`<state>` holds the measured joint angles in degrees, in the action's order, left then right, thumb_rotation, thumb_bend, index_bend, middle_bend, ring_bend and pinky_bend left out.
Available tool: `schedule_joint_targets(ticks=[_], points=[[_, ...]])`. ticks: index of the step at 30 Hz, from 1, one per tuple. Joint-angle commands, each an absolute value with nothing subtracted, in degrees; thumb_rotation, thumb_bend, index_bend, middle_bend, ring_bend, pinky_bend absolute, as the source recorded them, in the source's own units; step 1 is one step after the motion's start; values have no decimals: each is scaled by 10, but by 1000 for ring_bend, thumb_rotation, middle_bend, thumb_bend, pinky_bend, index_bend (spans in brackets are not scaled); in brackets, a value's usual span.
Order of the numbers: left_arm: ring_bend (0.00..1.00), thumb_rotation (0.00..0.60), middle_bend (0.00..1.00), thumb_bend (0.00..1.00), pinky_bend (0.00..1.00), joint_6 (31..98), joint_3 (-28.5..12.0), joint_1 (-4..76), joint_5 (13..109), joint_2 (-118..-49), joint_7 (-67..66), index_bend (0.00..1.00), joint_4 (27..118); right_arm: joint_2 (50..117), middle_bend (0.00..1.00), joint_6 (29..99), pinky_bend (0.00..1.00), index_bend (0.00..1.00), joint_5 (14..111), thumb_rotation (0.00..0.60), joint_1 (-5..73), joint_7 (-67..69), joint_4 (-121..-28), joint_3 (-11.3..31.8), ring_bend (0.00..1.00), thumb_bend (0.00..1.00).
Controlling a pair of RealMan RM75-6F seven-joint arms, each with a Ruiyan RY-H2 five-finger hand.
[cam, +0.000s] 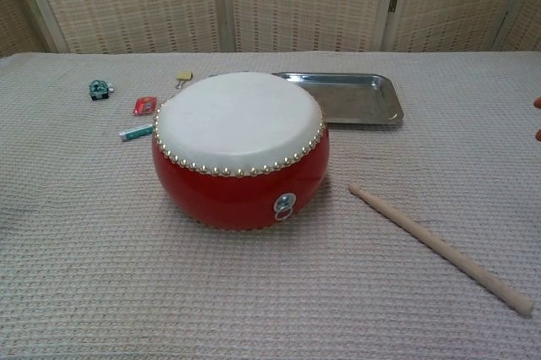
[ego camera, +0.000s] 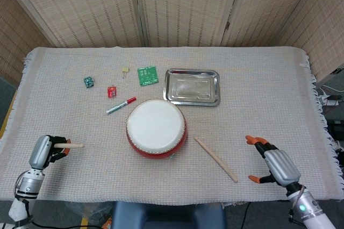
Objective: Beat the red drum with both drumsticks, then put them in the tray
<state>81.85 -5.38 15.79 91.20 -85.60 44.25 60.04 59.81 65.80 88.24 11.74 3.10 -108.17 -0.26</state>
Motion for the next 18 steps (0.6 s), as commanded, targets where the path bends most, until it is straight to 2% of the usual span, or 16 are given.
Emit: schedule_joint_targets(ticks=[1, 7, 11, 18], points=[[1000, 600, 1000, 790, 1000, 825, -51, 171, 926, -838, 395, 1000, 624, 671, 157, 615, 213, 69, 850, 600, 152, -83, -1080, 2, 23, 20], [1000, 600, 1000, 782, 1000, 821, -41, 186, 944, -803, 329, 1000, 656, 769, 157, 612, 213, 68, 799, 600, 167, -185, -1038, 14, 20, 20], [1000, 600, 1000, 764, 1000, 825, -44, 192, 947, -774, 257, 1000, 671, 802, 157, 604, 212, 68, 773, 600, 174, -202, -1013, 14, 20, 21], [1000, 600, 1000, 754, 1000, 814, -44, 194, 933, -732, 234, 1000, 724, 834, 157, 609, 212, 68, 762, 600, 181, -213, -968, 14, 20, 37]])
